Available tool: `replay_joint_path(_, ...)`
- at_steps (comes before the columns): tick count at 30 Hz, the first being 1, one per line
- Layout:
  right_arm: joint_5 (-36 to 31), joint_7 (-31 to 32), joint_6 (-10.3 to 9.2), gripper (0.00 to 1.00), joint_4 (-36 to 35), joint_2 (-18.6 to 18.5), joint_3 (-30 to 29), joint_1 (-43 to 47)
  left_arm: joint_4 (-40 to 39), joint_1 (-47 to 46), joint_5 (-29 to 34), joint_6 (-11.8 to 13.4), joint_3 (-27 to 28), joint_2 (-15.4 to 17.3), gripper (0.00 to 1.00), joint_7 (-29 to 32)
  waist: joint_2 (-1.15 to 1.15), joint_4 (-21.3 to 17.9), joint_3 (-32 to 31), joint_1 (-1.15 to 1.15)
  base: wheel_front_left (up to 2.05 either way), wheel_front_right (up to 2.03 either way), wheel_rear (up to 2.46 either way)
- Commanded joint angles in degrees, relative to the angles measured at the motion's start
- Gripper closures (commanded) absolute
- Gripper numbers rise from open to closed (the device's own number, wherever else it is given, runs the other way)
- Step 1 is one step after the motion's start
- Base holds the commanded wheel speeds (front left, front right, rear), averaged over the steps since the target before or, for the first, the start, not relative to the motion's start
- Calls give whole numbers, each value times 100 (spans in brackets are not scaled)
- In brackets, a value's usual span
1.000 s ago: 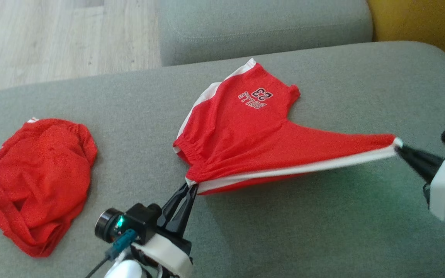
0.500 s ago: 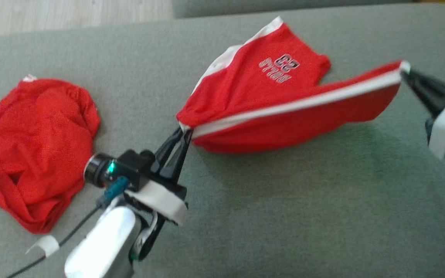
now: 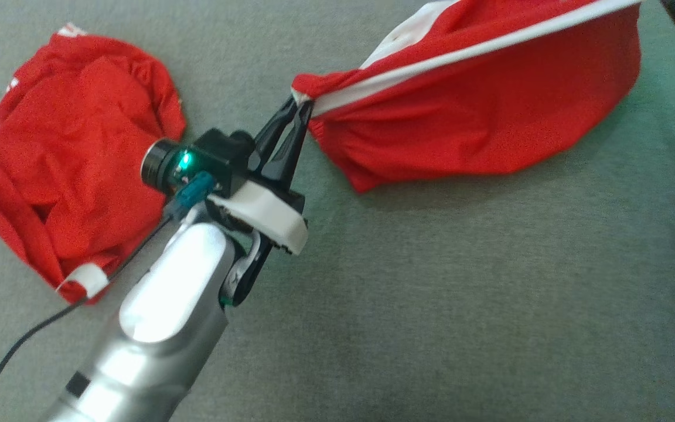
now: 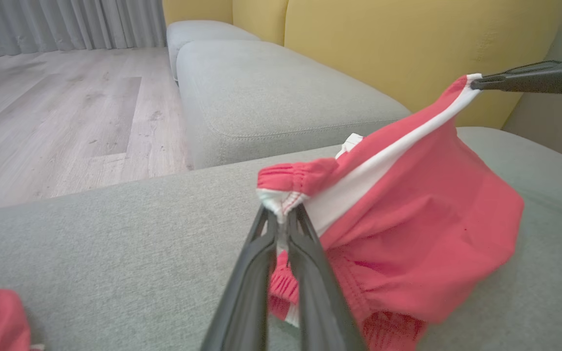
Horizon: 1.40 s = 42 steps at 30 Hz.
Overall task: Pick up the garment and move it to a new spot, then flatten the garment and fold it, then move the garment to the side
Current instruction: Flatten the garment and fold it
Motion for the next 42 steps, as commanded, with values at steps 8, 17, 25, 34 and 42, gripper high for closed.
replay_joint_path(8, -5, -161, -5, 100, 517, -44, 569, -885, 390, -652, 58, -102, 103, -167, 100, -118, 0, 482, 575, -2, 0, 0, 0)
replay_joint_path(17, 89, -549, -5, 53, 1128, -20, 1048, -1489, 940, -946, 13, -204, 26, -384, 47, -401, 0, 662, 808, -2, 0, 0, 0)
replay_joint_path(25, 152, -1095, -5, 0, 1948, 302, 1038, -1593, 1265, -1078, 28, -93, 82, -368, 0, -643, 0, 540, 657, -2, 0, 0, 0)
replay_joint_path(34, 394, -2479, -5, 0, 2392, 909, 598, -1305, 1155, -806, -194, 242, 583, -129, 0, -1149, 0, 128, -91, -2, 0, 0, 0)
replay_joint_path(42, 586, -3060, -5, 0, 2312, 1417, -144, -476, 609, -83, -77, 539, 978, 121, 0, -1385, 0, -215, -867, -2, 0, 0, 0)
